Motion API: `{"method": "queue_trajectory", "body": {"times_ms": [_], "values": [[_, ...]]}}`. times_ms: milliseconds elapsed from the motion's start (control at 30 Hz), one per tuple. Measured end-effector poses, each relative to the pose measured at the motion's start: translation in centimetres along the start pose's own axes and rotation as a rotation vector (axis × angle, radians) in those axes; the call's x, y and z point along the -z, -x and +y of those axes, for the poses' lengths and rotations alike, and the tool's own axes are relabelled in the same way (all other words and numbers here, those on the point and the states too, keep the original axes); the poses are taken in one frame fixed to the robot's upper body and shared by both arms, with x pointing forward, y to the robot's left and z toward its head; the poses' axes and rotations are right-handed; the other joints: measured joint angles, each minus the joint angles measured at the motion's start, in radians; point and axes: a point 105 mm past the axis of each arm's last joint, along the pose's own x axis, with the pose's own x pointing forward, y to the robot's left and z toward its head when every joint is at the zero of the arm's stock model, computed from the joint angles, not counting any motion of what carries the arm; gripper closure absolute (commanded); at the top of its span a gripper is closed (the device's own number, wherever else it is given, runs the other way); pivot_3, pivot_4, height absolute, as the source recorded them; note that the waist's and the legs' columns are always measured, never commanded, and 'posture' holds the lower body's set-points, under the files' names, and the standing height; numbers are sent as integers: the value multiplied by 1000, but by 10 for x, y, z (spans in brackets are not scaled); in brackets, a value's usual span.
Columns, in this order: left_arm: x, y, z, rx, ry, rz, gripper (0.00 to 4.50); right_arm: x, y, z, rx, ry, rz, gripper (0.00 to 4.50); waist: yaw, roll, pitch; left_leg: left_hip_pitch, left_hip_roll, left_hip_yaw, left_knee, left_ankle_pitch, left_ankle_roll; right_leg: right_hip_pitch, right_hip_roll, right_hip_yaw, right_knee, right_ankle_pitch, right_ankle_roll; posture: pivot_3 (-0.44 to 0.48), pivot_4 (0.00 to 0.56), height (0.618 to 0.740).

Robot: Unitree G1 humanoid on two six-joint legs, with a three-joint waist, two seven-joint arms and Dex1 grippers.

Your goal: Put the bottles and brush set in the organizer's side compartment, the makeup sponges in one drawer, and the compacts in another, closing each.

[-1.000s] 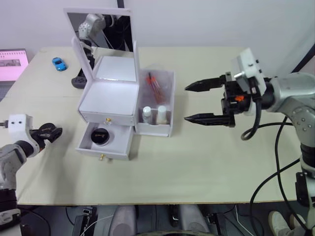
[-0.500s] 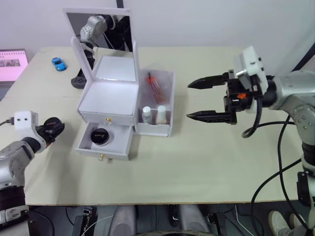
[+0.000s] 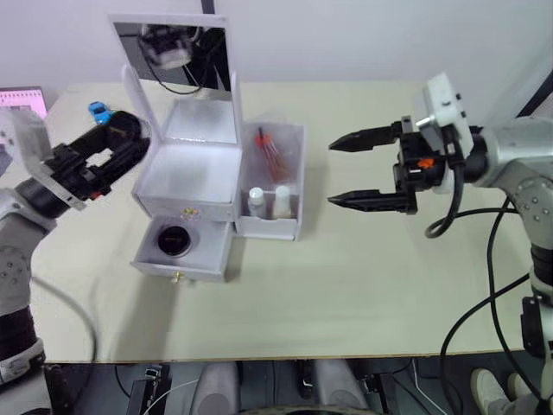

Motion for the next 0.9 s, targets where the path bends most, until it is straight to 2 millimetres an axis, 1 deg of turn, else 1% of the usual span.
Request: {"method": "queue_trajectory", "body": {"times_ms": [100,300,433,467,633,667,767,900], "values": [[3,-5,-21,127,11,80,1850,0,-2,0,2,-1,-2,0,1,0,0,0,0,0,0,0,0,0,0,1,0,0,0,0,150,725],[25,3,-44,272,58,241,1850,-1,-3,4,-2,1,7,0,1,1,1,0,0,0,0,0,0,0,0,1,0,0,0,0,150,725],[32,6,-56,327,62,281,1850,0,-5,8,-12,-5,10,0,3,1,1,0,0,0,0,0,0,0,0,1,-1,0,0,0,150,725],[35,7,-58,330,60,293,1850,1,-5,9,-12,-5,11,0,4,1,1,0,0,0,0,0,0,0,0,1,-1,0,0,0,150,725],[65,12,-66,291,74,407,1850,6,-3,11,-5,-31,12,0,2,1,1,0,0,0,0,0,0,0,0,1,-1,0,0,0,150,725],[68,13,-67,286,74,420,1850,6,-3,11,-5,-30,12,0,2,1,1,0,0,0,0,0,0,0,0,1,-1,0,0,0,150,725],[84,21,-68,250,86,484,1850,7,-2,13,-5,-32,16,0,2,1,1,0,0,0,0,0,0,0,0,1,-1,0,0,0,150,725],[89,22,-64,207,67,503,1850,8,0,13,-2,-37,20,0,5,1,1,0,0,0,0,0,0,0,0,1,-1,-1,0,0,150,725]]}}
